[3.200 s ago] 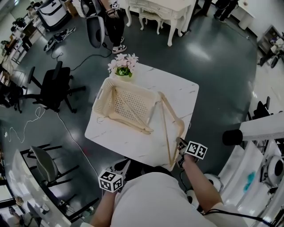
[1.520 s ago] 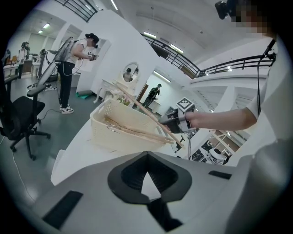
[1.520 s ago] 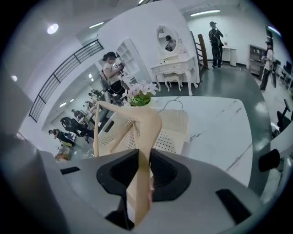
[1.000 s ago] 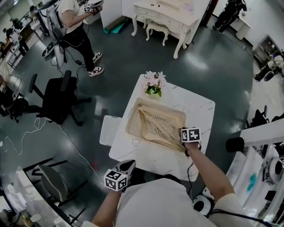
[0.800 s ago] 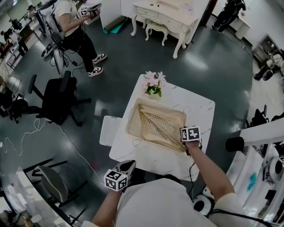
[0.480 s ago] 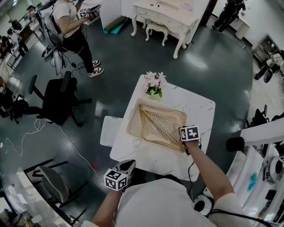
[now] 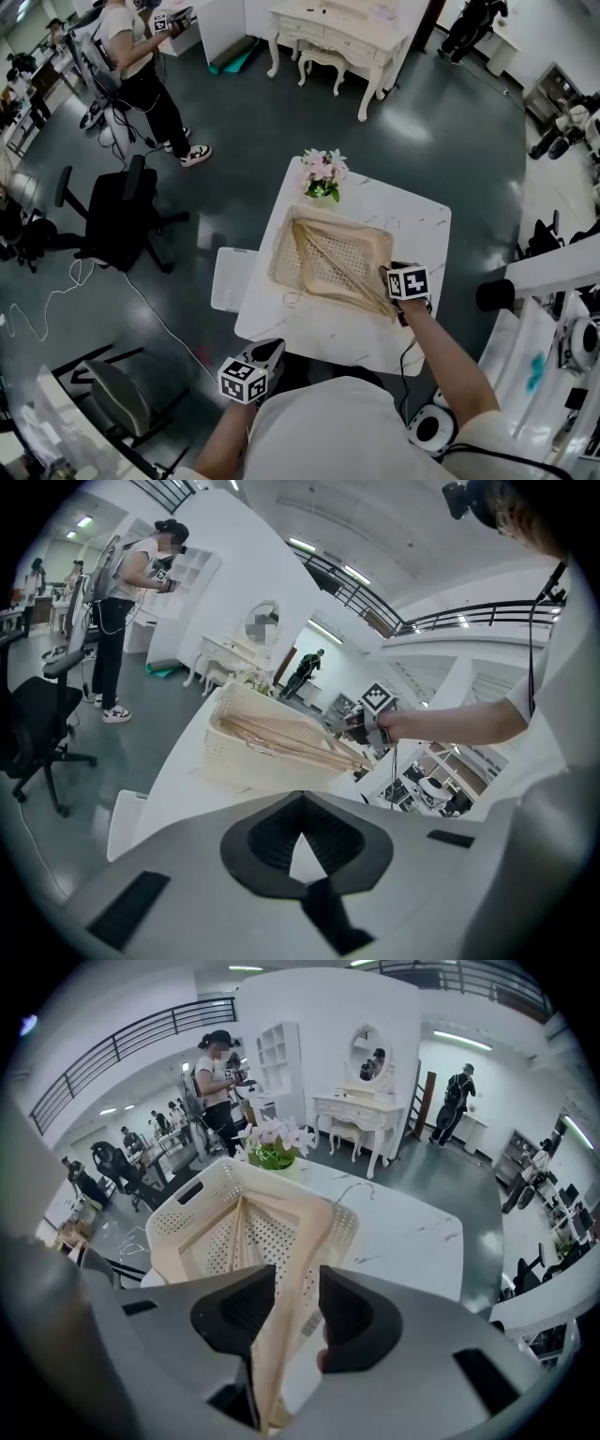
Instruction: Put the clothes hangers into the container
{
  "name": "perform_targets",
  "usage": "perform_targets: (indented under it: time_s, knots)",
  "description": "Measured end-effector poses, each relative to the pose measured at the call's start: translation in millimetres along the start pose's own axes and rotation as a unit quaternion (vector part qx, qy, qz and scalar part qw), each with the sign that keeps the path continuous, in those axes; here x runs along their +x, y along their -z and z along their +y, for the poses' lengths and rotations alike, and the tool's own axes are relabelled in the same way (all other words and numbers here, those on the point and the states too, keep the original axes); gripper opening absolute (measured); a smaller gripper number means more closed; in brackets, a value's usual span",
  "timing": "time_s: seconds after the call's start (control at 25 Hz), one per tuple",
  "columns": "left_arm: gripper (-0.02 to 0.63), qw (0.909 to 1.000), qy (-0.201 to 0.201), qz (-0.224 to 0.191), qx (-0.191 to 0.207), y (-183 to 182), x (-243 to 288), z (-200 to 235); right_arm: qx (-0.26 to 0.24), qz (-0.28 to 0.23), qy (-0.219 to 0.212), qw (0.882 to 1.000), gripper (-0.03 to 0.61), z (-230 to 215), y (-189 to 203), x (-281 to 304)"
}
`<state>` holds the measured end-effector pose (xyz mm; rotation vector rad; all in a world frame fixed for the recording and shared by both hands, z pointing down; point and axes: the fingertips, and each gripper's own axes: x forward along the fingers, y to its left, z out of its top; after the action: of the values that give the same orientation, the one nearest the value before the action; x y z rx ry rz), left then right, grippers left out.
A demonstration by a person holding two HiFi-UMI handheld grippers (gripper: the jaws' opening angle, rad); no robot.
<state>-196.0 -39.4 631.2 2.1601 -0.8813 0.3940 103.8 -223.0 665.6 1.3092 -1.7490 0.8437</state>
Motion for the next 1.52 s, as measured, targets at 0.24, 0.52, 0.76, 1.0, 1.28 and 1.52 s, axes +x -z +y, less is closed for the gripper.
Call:
perform_targets:
  time_s: [0.24,0.52,0.76,1.0,1.28,1.52]
  knots:
    - [0.008,0.9994,0.023,0.01,0.023,3,-9,4,-0.013,-0.058,0.008,0.998,0.131,8,-2,-43]
    - [0.008,0.9975,0.046,0.03,0.044,14,-8,-5,0.053,-0.132,-0.072,0.987,0.063,45,19,-90]
    - [0.008,0.9972,0.047,0.001,0.057,-1,-7,-39,0.08,-0.192,-0.152,0.966,0.035,71,44,-136]
    - [0.008,0.9966,0.049,-0.021,0.063,-15,-8,-88,0.099,-0.239,-0.203,0.944,0.023,88,78,-178]
    - [0.008,0.9939,0.056,-0.038,0.087,-15,-6,-133,0.082,-0.256,-0.222,0.937,0.021,100,121,-212]
    - [0.008,0.9933,0.048,-0.049,0.093,-14,-6,-153,0.082,-0.261,-0.231,0.934,0.02,100,141,-220]
